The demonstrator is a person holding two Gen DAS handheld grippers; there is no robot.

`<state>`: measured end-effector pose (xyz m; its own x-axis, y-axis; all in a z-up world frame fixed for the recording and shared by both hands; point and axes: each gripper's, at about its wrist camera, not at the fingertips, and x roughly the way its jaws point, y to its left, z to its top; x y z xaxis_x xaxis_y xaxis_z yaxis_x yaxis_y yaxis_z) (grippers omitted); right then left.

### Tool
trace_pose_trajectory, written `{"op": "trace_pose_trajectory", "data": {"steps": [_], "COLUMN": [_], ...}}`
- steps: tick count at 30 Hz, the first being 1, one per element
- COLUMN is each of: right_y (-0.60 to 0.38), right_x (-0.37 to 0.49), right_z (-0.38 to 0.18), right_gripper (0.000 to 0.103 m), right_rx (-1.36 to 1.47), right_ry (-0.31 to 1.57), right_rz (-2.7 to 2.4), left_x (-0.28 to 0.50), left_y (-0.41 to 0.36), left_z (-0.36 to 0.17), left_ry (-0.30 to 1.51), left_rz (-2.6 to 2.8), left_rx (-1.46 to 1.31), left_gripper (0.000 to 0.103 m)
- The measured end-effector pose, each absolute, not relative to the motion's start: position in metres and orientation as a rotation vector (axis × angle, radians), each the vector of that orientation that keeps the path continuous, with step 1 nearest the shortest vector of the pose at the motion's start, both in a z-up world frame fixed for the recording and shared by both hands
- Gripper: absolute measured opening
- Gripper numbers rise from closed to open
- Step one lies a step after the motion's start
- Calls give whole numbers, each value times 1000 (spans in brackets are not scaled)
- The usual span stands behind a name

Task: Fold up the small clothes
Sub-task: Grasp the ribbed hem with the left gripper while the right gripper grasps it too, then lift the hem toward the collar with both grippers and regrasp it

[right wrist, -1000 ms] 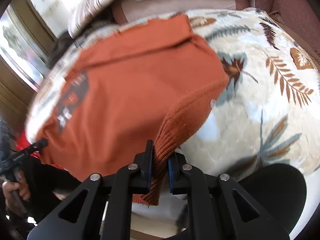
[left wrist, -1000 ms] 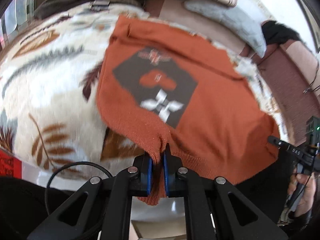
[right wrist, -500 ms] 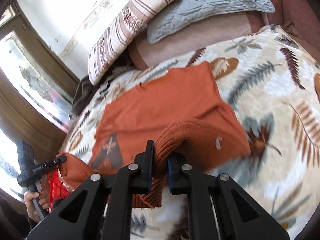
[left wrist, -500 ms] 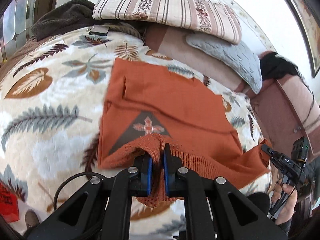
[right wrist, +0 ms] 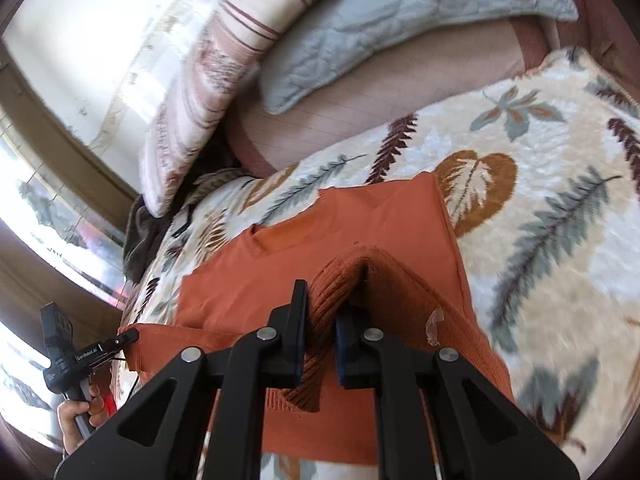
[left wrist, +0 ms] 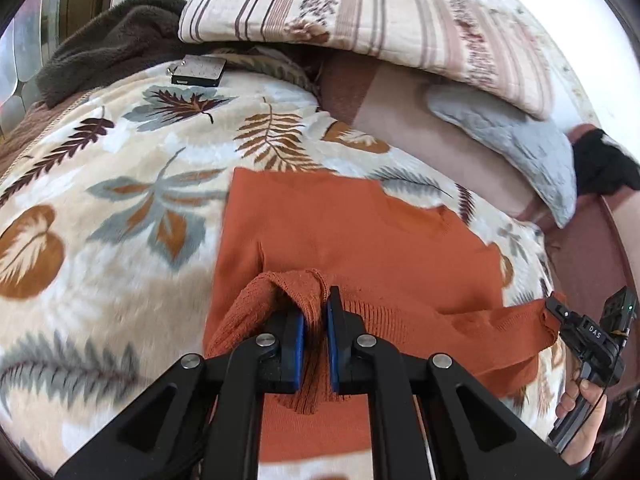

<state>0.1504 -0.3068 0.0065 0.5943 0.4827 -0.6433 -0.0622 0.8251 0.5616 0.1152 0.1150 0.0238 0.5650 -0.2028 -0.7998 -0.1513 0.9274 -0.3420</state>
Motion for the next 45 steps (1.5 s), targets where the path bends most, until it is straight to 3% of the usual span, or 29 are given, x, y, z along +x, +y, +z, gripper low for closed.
{"op": "trace_pose_trajectory", "data": {"steps": [5,12,15,16,17,18,24,30,33,34,35,36,37,45], "right_y": [-304,-316,-322,-324,-326,-326,-312,-311,-311,-311,-311,-310,-307,-238], "right_x": [209,244,243,242,241,241,244,257,264,266,266,266,264,249], "right_z": [-29,-69,-57,-52,-46,-41,-27,-55,-70,-75,-76,-76,-71,-71], "right_gripper": [13,26,40,49,58,59,59,59,47,34,14,11,11,16], "right_rx": [571,707,704,701,684,647,449,403,406,424,444,470,474,303], "right_ry": [942,995,940,909,881,878,872,935,955,969,978,982,977,1109], "right_rz": [312,318,321,315,307,290,253,263,287,299,310,341,370,674], "left_x": [177,208,209,208,208,209,214,230,243,248,251,252,252,248], "left_y": [129,148,153,157,160,163,158,139,127,124,121,119,119,124], "left_z": [-16,-44,-33,-28,-25,-23,-30,-46,-55,-60,-64,-67,-67,-65], "left_ry": [1040,1055,999,970,955,947,981,1019,1043,1059,1069,1068,1056,1010], "left_rz": [8,3,20,25,27,32,14,-13,-4,12,29,55,72,101], "left_rx": [-400,-444,-433,-443,-451,-457,-347,-200,-123,-95,-70,-43,-34,-100], "left_gripper": [14,18,34,42,46,47,50,52,53,52,39,28,9,6]}}
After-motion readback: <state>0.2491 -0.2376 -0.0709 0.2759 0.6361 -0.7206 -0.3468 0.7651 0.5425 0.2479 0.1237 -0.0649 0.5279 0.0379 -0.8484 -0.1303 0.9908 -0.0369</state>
